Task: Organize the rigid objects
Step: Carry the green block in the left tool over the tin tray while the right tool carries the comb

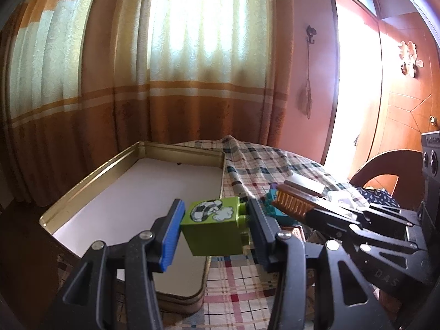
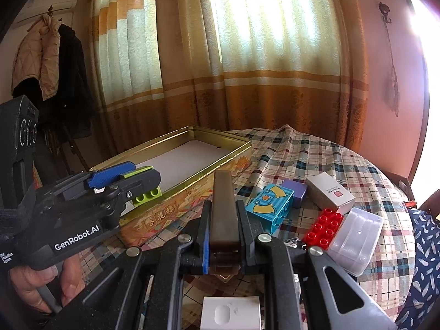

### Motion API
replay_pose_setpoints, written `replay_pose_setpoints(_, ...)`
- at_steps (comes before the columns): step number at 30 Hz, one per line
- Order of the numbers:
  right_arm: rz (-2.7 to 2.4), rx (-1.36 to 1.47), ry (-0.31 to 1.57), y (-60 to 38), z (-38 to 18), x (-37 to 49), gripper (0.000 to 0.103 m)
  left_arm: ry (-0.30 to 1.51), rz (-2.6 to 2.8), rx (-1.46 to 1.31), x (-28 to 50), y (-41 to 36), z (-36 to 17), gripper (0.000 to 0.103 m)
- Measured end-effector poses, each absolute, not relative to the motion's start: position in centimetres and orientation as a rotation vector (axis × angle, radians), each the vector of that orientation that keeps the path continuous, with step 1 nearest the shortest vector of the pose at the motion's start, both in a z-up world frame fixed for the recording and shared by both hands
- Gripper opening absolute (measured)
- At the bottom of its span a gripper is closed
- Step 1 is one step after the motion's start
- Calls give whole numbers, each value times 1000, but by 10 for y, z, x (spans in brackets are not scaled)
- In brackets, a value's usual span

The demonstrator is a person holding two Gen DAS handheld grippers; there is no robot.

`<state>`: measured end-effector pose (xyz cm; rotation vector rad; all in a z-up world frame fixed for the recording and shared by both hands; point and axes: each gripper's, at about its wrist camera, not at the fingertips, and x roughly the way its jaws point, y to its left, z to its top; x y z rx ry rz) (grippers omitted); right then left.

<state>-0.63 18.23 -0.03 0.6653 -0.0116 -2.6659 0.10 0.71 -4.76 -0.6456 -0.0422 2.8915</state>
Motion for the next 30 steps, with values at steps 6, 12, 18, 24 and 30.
replay_pose_setpoints(6,-2647,660,-13,175,2,-6,17,-65,2921,-647,-2,-4,-47,46)
replay_pose_setpoints(12,-2636,659,-15,170,3,-6,17,-87,2937,-657,-4,-12,-47,46)
replay_pose_setpoints(18,-2621,654,-22,166,5,-4,17,-103,2952,-659,-7,-17,-46,46)
replay_pose_setpoints(24,-2601,645,-22,157,8,-4,17,-120,2956,-664,-8,-21,-47,46)
replay_pose_setpoints(30,-2593,644,-37,154,9,-4,17,-131,2967,-657,-8,-23,-47,46)
